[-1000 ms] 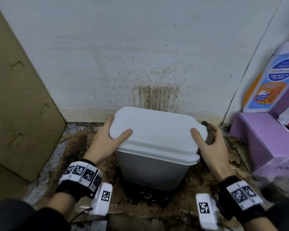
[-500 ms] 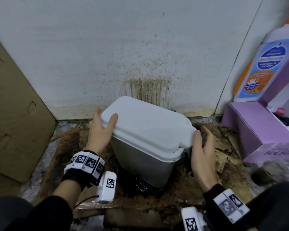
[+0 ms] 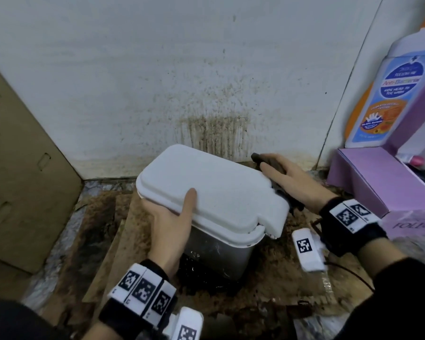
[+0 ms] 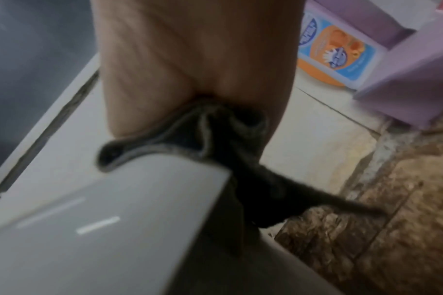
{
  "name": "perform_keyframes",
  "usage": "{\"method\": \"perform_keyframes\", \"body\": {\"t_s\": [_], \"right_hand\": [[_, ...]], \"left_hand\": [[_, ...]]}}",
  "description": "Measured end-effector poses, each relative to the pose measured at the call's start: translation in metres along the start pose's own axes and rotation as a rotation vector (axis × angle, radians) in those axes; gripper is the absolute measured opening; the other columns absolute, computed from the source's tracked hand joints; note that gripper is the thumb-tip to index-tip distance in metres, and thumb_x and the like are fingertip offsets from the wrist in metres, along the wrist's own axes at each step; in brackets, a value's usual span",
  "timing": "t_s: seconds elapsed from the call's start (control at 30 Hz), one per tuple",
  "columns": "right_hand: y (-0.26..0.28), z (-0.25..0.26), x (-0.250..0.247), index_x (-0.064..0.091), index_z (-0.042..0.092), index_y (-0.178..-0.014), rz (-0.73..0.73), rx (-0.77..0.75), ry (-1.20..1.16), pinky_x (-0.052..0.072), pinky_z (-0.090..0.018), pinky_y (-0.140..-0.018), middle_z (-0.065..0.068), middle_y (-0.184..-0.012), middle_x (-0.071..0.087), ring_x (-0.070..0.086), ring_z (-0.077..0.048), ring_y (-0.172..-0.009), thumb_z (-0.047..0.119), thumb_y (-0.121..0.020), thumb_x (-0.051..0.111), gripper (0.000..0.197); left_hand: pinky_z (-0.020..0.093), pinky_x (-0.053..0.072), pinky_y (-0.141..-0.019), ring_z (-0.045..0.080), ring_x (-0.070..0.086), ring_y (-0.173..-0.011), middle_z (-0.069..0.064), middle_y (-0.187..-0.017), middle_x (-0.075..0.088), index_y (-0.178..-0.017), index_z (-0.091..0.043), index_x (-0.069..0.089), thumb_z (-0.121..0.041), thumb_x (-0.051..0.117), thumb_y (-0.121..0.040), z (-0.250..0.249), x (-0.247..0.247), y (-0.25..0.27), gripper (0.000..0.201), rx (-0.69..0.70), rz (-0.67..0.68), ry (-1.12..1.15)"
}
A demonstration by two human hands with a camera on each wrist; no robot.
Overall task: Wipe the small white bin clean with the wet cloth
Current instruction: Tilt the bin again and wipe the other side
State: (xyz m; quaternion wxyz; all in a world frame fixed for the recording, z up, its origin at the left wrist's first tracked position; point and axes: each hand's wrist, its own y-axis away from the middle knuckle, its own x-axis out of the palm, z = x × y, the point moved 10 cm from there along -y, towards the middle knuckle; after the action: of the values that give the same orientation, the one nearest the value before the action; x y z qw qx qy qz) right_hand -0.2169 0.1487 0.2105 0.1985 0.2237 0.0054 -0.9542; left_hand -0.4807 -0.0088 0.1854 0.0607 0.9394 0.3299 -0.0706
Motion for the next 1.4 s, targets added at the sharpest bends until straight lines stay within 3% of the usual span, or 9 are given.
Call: {"method": "perform_keyframes", "body": {"t_s": [0.1,0.3,0.47,0.57,0.67,0.87,1.0,1.23,1.4], "right_hand": [[-0.001,-0.002,0.02,0.06,0.034,-0.141,0.167,0.041,-0.098,0.056,-0.041,-0.105,0.009,-0.132,0.071,0.069,-0.016,-0.12,0.049,-0.101,0.061,0.043],[0.004,0.009,0.022,0.062,0.035,-0.138,0.166,0.004,-0.123,0.06,-0.042,-0.098,0.013,-0.13,0.072,0.072,-0.01,-0.114,0.041,-0.095,0.071,0.044],[0.025,0.01,0.02,0.059,0.033,-0.139,0.057,0.012,-0.155,0.058,-0.014,-0.073,0.014,-0.131,0.067,0.07,0.008,-0.1,0.044,-0.093,0.072,0.049],[0.042,0.01,0.02,0.058,0.03,-0.14,-0.067,0.026,-0.283,0.055,-0.009,-0.069,0.018,-0.128,0.066,0.069,0.013,-0.096,0.042,-0.093,0.073,0.051],[0.059,0.008,0.027,0.057,0.031,-0.14,-0.226,0.013,-0.35,0.056,-0.017,-0.077,0.019,-0.128,0.066,0.068,0.006,-0.106,0.048,-0.088,0.076,0.057],[0.089,-0.009,0.063,0.044,0.039,-0.147,-0.476,0.095,-0.402,0.054,-0.05,-0.105,0.011,-0.14,0.055,0.056,-0.017,-0.131,0.074,-0.076,0.071,0.084],[0.097,-0.007,0.078,0.038,0.037,-0.153,-0.512,0.125,-0.397,0.047,-0.047,-0.112,0.014,-0.141,0.045,0.045,-0.016,-0.139,0.059,-0.089,0.071,0.076],[0.087,-0.02,0.095,0.045,0.046,-0.147,-0.48,0.075,-0.631,0.05,-0.048,-0.11,0.01,-0.144,0.055,0.059,-0.01,-0.129,0.058,-0.102,0.051,0.047],[0.085,-0.013,0.1,0.046,0.04,-0.15,-0.489,0.027,-0.638,0.049,-0.046,-0.111,0.012,-0.143,0.053,0.058,-0.006,-0.129,0.045,-0.108,0.048,0.042]], "left_hand": [[0.034,0.048,-0.106,0.011,0.054,-0.128,-0.009,-0.146,0.048,-0.157,-0.019,0.007,-0.046,0.079,-0.083,-0.001,0.011,0.007,0.107,0.003,0.021,0.041],[0.035,0.049,-0.11,0.005,0.056,-0.129,-0.012,-0.145,0.051,-0.155,-0.025,0.013,-0.034,0.078,-0.087,-0.005,0.018,0.008,0.095,0.081,0.06,0.089],[0.005,0.051,-0.087,-0.017,0.057,-0.116,-0.019,-0.145,0.053,-0.161,-0.028,0.017,-0.032,0.074,-0.092,-0.02,0.018,-0.003,0.09,0.141,0.165,0.076],[0.016,0.056,-0.091,-0.013,0.062,-0.112,-0.023,-0.136,0.055,-0.16,-0.03,0.018,-0.035,0.072,-0.093,-0.029,0.022,-0.019,0.087,0.101,0.256,0.061],[0.04,0.057,-0.1,0.009,0.064,-0.117,-0.008,-0.135,0.058,-0.155,-0.031,0.02,-0.047,0.071,-0.09,-0.03,0.024,-0.036,0.084,0.027,0.294,0.018],[0.046,0.057,-0.1,0.012,0.069,-0.118,-0.008,-0.139,0.064,-0.152,-0.033,0.04,-0.052,0.062,-0.097,-0.031,0.037,-0.055,0.063,0.052,0.458,-0.123],[0.045,0.058,-0.098,0.011,0.07,-0.118,-0.01,-0.139,0.065,-0.151,-0.04,0.042,-0.048,0.059,-0.1,-0.029,0.04,-0.059,0.054,0.05,0.516,-0.137],[0.033,0.061,-0.09,0.005,0.071,-0.112,-0.013,-0.136,0.065,-0.155,-0.04,0.039,-0.049,0.055,-0.101,-0.028,0.033,-0.063,0.057,0.053,0.543,-0.178],[0.039,0.058,-0.094,0.015,0.067,-0.117,0.001,-0.141,0.06,-0.157,-0.033,0.036,-0.072,0.053,-0.09,-0.032,0.018,-0.07,0.079,0.113,0.485,-0.424]]}}
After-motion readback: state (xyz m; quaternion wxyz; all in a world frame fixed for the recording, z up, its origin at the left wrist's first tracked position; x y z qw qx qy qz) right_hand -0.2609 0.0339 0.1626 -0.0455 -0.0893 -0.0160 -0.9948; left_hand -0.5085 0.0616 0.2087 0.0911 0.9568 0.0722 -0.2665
